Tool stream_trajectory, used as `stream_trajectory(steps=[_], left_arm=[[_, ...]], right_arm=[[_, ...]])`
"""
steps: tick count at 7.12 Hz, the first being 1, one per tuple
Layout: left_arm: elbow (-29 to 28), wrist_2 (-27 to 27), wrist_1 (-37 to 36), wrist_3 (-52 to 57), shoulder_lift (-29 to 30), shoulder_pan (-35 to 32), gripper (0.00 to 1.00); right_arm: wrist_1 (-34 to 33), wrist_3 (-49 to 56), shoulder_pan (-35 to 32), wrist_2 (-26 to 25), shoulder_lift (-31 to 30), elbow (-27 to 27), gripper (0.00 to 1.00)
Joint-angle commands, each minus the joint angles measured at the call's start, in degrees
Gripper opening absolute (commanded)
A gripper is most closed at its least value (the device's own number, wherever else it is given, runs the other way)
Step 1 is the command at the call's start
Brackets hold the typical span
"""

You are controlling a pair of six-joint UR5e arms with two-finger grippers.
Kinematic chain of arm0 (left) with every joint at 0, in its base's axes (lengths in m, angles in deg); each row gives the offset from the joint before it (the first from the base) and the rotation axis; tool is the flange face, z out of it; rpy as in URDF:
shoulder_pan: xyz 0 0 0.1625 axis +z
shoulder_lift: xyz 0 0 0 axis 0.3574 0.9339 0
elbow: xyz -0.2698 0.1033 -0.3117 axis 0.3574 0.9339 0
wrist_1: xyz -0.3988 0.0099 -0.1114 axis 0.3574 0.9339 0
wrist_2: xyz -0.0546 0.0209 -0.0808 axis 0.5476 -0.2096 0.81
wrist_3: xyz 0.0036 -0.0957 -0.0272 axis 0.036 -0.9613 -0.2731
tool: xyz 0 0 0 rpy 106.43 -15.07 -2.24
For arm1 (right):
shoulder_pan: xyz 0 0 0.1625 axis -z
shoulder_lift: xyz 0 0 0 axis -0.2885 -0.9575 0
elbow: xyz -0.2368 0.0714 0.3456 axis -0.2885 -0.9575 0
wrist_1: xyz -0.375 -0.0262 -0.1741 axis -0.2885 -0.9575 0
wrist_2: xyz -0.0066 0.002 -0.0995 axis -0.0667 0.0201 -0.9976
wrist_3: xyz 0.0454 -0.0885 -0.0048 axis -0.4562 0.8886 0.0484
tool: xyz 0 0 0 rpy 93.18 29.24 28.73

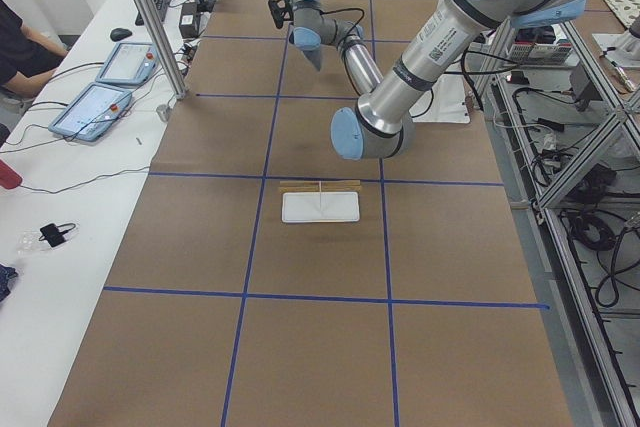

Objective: Hang towel on rack

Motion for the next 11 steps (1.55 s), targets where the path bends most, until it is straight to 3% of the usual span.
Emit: stream_trajectory(steps=[1,2,3,5,6,7,9,11], left_arm=[[0.8,0.8,-0.4,-0.5,-0.2,-0.5,0.00],[1.1,0.9,-0.3,-0.5,-0.2,-1.8,0.00],[1.2,3.8,-0.4,-0.5,-0.2,-3.7,0.00],[3.6,11.7,-0.3,0.2,-4.3,-9.3,0.00],[5.5,15.4,-0.3,0.5,-6.8,-12.1,0.00],[7.6,20.3,-0.2,0.7,-10.5,-15.6,0.00],[12.8,28.8,-0.2,5.5,-19.2,-23.1,0.00],[16.8,34.3,0.0,11.1,-28.3,-30.4,0.00]], right_arm=[[-0.1,0.0,0.0,0.5,-1.8,1.9,0.00],[-2.0,-0.1,0.0,0.6,-1.7,1.9,0.98],[-3.8,-0.1,-0.5,2.1,-3.3,3.9,1.00],[-20.1,0.4,-13.4,17.7,-4.2,7.6,1.00],[-29.4,7.6,-18.2,22.4,-5.6,9.3,1.00],[-41.4,17.6,-20.6,22.6,-7.6,11.6,1.00],[-62.7,42.2,-28.4,21.5,-7.5,9.9,1.00],[-64.3,50.1,-37.4,21.7,-8.7,-0.6,1.00]])
